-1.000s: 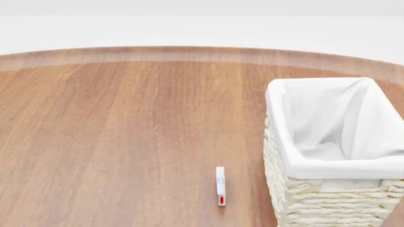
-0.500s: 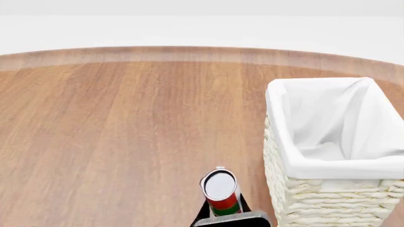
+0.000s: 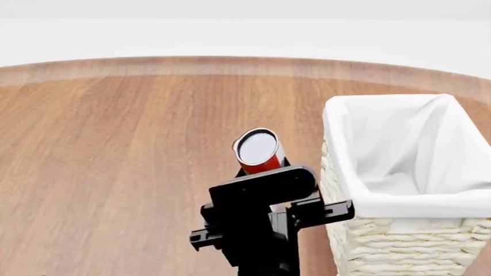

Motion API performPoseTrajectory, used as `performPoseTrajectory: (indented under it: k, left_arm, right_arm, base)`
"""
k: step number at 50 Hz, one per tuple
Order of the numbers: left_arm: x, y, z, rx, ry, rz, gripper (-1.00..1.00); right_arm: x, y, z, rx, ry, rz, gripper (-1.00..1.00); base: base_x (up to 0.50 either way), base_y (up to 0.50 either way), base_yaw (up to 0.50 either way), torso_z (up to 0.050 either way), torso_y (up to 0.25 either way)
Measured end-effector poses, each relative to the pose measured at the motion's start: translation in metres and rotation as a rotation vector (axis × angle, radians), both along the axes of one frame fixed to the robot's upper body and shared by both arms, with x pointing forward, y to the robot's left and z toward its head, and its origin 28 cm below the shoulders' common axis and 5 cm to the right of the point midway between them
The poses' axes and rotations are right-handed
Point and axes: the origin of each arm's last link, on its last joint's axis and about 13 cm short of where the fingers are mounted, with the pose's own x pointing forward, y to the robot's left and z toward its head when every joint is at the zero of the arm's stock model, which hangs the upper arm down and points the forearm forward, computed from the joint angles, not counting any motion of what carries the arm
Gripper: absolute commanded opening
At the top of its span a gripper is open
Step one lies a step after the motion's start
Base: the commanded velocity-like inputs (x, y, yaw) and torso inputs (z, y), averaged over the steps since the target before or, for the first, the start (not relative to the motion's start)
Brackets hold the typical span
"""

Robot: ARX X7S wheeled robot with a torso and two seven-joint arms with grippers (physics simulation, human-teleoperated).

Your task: Pick up the tomato sauce, and put it in the basket.

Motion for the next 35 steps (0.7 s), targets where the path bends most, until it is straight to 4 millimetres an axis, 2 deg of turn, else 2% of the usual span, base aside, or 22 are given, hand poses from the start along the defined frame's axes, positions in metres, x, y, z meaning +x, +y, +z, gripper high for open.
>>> performPoseTrajectory:
  k: [16, 35]
  left_arm:
    - [0.000, -0.001, 0.000, 0.000, 0.002, -0.005, 1.00]
    - [0.002, -0.002, -0.002, 0.002, 0.009, -0.012, 1.00]
  right_arm:
    - [0.034, -0.024, 0.038, -0.017, -0.024, -0.118, -1.00]
    - [0.075, -0.060, 0.057, -0.056, 0.006, -0.291, -1.00]
  base:
    - [0.00, 0.00, 0.00, 0.000, 0.000]
    - [0.00, 0.00, 0.00, 0.000, 0.001]
